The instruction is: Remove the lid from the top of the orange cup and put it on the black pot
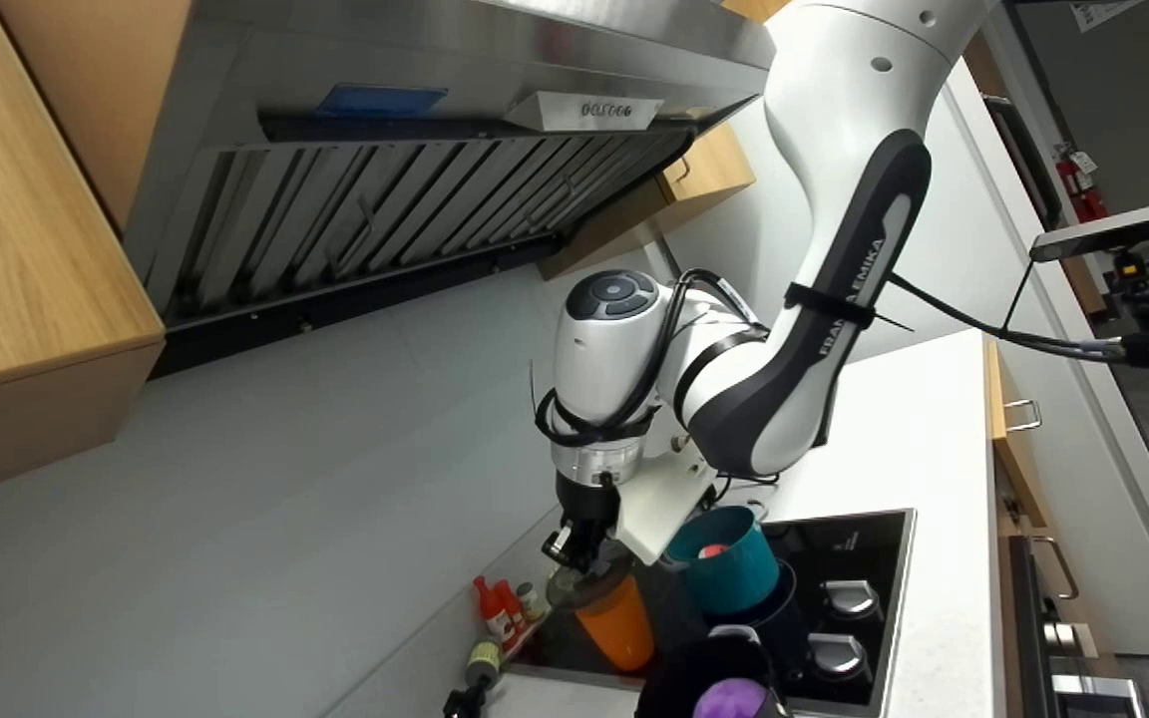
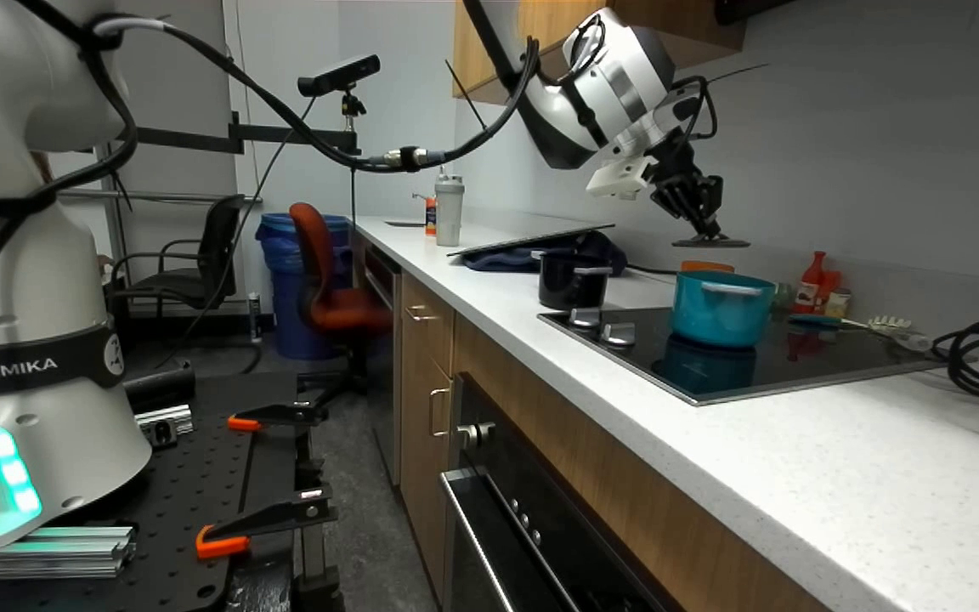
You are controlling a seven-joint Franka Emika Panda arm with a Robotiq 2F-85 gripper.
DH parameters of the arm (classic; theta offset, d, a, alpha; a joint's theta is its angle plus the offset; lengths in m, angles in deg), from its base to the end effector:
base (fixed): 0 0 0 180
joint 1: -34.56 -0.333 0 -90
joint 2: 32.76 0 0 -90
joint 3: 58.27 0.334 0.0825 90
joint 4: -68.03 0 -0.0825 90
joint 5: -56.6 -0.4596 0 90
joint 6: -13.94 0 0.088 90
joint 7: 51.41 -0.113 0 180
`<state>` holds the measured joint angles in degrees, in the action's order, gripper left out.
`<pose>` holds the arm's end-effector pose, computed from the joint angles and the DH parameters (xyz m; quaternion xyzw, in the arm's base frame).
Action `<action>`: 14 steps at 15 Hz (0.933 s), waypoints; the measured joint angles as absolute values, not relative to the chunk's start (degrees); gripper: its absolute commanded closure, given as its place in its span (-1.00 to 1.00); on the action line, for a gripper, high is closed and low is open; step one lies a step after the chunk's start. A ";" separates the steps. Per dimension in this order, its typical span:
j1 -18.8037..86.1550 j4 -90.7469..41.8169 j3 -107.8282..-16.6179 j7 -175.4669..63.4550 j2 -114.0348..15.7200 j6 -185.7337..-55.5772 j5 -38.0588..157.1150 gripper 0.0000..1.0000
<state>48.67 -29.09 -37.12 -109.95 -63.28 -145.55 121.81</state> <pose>0.7697 0.0994 0.3248 0.9259 -0.0196 0.3712 0.0672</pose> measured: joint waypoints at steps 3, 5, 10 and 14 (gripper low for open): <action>48.67 -31.79 -36.79 -109.70 -61.10 -145.55 121.81 0.93; 48.70 -34.14 -36.23 -109.43 -59.61 -145.55 121.69 0.93; 48.81 -40.39 -34.62 -108.82 -55.62 -145.56 121.26 0.93; 49.36 -44.64 -33.66 -108.22 -52.05 -145.73 120.15 0.93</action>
